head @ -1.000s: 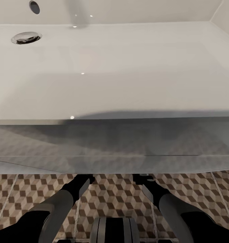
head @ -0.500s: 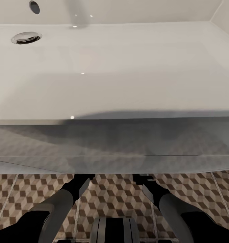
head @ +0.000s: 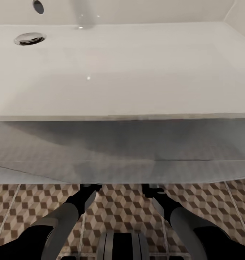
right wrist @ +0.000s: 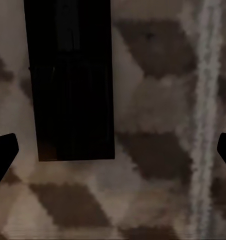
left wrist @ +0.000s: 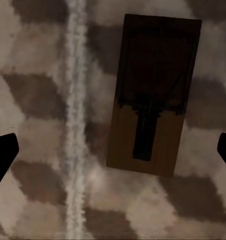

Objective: Take the four mousetraps from the cabinet in the bathroom and place them on the bathroom floor. Make sure all four end up on the same floor surface, and ensure that at least two of them are either under or directly next to the same bathroom sink.

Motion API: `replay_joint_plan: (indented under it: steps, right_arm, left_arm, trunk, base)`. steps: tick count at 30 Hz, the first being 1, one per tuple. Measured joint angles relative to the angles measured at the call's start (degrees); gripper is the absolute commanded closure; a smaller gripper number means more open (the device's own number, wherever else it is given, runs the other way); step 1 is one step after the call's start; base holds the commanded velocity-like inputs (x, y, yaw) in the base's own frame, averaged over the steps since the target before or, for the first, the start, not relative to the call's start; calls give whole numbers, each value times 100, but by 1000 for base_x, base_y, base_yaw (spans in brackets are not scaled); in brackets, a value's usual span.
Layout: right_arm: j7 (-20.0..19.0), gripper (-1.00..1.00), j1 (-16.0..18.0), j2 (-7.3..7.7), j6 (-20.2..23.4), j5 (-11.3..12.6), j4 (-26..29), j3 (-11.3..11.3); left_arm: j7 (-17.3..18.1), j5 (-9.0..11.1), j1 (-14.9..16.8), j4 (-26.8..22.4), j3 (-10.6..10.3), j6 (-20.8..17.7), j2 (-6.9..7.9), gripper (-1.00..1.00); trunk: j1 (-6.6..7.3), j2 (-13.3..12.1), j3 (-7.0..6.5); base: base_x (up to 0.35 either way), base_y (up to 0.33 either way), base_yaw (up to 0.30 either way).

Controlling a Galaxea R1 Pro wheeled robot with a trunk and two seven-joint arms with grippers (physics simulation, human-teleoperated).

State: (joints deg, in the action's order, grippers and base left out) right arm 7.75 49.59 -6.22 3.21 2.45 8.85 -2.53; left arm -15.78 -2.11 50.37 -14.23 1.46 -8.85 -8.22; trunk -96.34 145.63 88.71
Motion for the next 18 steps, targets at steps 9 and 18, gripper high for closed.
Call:
replay_joint_plan:
  steps: [9,18]
  right_arm:
    - [1,-100,-1,-4,-9,-9,0,0]
    - [6,-100,-1,-14,-16,-35,31,0]
  left_arm:
    - [0,6,0,37,11,27,6,-100]
    - [0,23,0,82,19,42,5,-100]
  trunk:
    - [-2,0,0]
    - [-2,0,0]
  base:
    - [-285,0,0]
    - [-335,0,0]
